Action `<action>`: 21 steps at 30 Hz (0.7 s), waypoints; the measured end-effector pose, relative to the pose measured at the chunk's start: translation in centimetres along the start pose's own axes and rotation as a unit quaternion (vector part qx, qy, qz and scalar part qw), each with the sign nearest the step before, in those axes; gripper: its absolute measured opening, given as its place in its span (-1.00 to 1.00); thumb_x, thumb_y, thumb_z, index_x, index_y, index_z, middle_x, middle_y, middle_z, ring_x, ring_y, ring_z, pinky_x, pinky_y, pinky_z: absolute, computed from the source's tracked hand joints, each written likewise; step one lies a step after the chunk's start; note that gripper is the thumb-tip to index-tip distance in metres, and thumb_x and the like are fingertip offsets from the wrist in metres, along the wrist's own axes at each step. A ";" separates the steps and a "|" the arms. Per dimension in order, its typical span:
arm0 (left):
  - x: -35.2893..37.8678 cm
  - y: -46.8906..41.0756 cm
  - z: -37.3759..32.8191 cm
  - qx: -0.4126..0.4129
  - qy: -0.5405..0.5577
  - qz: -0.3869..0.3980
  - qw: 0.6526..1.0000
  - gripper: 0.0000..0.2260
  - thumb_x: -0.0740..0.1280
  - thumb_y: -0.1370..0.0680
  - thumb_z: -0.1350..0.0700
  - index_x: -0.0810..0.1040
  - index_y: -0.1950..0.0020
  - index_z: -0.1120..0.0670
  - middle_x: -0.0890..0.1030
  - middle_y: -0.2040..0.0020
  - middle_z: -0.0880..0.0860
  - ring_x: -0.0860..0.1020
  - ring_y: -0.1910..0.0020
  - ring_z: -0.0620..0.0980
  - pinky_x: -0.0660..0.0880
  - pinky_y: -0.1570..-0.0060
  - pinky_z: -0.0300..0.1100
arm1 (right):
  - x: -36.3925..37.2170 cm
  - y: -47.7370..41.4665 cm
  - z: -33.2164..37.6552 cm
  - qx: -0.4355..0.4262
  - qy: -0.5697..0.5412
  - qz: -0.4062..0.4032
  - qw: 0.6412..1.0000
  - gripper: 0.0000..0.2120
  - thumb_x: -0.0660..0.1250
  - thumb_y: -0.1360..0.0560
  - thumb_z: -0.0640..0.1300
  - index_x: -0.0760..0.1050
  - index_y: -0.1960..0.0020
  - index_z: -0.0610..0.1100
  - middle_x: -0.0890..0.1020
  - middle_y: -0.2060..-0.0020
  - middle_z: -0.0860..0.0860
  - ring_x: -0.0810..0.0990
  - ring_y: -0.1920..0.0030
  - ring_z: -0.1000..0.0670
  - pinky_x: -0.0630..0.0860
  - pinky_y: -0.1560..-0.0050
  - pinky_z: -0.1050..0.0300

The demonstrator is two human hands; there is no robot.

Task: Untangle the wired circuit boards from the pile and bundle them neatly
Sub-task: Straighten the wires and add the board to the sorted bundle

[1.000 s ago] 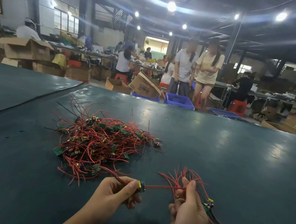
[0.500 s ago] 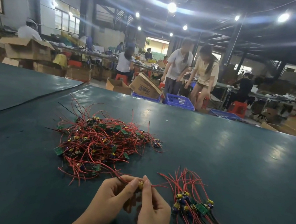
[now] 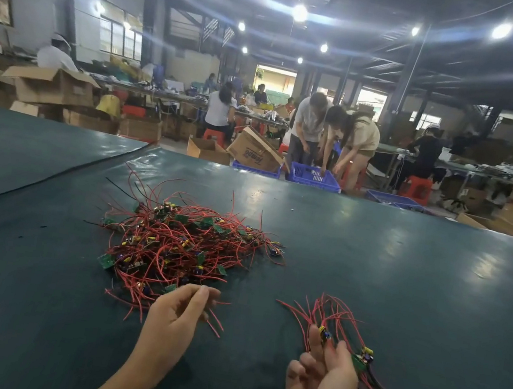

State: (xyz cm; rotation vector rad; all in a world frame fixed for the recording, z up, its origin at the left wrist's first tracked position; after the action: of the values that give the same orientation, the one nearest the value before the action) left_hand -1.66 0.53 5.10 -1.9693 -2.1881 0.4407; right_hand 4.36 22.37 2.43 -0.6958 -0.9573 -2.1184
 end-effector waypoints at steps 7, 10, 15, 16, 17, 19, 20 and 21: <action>-1.7 -0.7 1.8 0.056 -0.441 0.011 0.896 -0.57 0.29 -0.55 -0.04 0.38 -0.42 -0.09 0.21 -0.50 -0.06 0.21 -0.46 0.00 0.19 -0.41 0.00 | -0.5 -0.1 0.7 -0.098 0.049 -0.036 0.993 -0.84 0.35 -0.52 -0.12 0.47 -0.08 -0.11 0.55 -0.06 -0.05 0.49 0.41 0.06 0.36 0.60 0.29; -1.7 -0.9 2.9 0.044 -0.462 0.050 0.884 -0.47 0.22 -0.56 -0.10 0.18 -0.52 -0.13 -0.08 -0.57 -0.09 0.15 -0.51 0.05 0.13 -0.45 0.03 | 0.1 0.5 0.3 -0.144 0.082 -0.018 0.986 -0.72 0.33 -0.54 -0.17 0.38 -0.22 -0.12 0.51 -0.16 0.01 0.54 0.51 0.13 0.36 0.64 0.26; -1.8 -0.8 3.1 0.051 -0.474 0.060 0.877 -0.43 0.23 -0.56 -0.09 0.13 -0.54 -0.09 -0.12 -0.55 -0.04 0.31 -0.41 0.00 0.26 -0.39 0.02 | 0.1 0.8 -1.9 -0.104 0.107 -0.023 0.989 -0.62 0.34 -0.54 -0.20 0.38 -0.33 -0.17 0.53 -0.23 -0.05 0.56 0.51 0.08 0.36 0.66 0.25; -2.0 -0.9 2.9 0.055 -0.471 0.046 0.879 -0.42 0.25 -0.55 -0.07 0.16 -0.54 -0.06 -0.06 -0.53 0.01 0.40 -0.32 0.00 0.32 -0.34 0.01 | 0.1 0.9 -2.0 -0.090 0.104 -0.028 0.990 -0.74 0.34 -0.54 -0.16 0.43 -0.21 -0.15 0.57 -0.14 -0.07 0.56 0.50 0.06 0.36 0.66 0.25; -2.4 -1.1 2.8 0.056 -0.469 0.031 0.881 -0.43 0.27 -0.55 -0.05 0.19 -0.53 -0.03 0.00 -0.50 0.03 0.47 -0.22 -0.01 0.37 -0.30 0.00 | 0.0 1.0 -2.1 -0.075 0.102 -0.029 0.992 -0.78 0.33 -0.56 -0.09 0.45 -0.15 -0.14 0.59 -0.05 -0.07 0.55 0.48 0.04 0.36 0.66 0.25; -2.8 -1.3 3.0 0.048 -0.484 0.019 0.874 -0.45 0.26 -0.55 -0.06 0.20 -0.52 -0.05 0.15 -0.46 0.00 0.47 -0.22 0.00 0.36 -0.28 -0.03 | 0.1 1.1 -2.4 -0.035 0.078 -0.017 0.996 -0.68 0.23 -0.59 0.09 0.43 -0.22 -0.10 0.62 -0.05 -0.06 0.53 0.42 -0.01 0.38 0.66 0.26; -2.8 -1.3 3.2 0.041 -0.501 0.023 0.864 -0.48 0.22 -0.56 -0.08 0.20 -0.51 -0.09 0.22 -0.44 -0.05 0.41 -0.29 -0.01 0.31 -0.31 -0.05 | 0.2 1.2 -2.7 -0.007 0.063 -0.007 0.998 -0.56 0.14 -0.60 0.18 0.39 -0.30 -0.10 0.63 -0.09 -0.06 0.51 0.39 -0.03 0.38 0.66 0.27; -2.8 -1.3 3.4 0.037 -0.516 0.029 0.856 -0.51 0.19 -0.57 -0.10 0.21 -0.50 -0.12 0.27 -0.42 -0.10 0.36 -0.34 -0.04 0.28 -0.33 -0.08 | 0.3 1.2 -3.0 0.018 0.052 0.005 0.998 -0.45 0.06 -0.59 0.26 0.36 -0.37 -0.12 0.64 -0.10 -0.06 0.48 0.38 -0.04 0.38 0.65 0.27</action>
State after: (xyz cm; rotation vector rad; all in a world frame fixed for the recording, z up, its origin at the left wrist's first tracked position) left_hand -3.65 -2.67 2.52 -1.9668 -2.5060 1.9275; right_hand 4.56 19.28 1.35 -0.5660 -0.9318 -2.1014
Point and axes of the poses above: each hand's wrist, its own y-axis away from the middle knuckle, its own x-axis out of the palm, z = x × y, the point moved 7 cm from there along -y, towards the middle knuckle
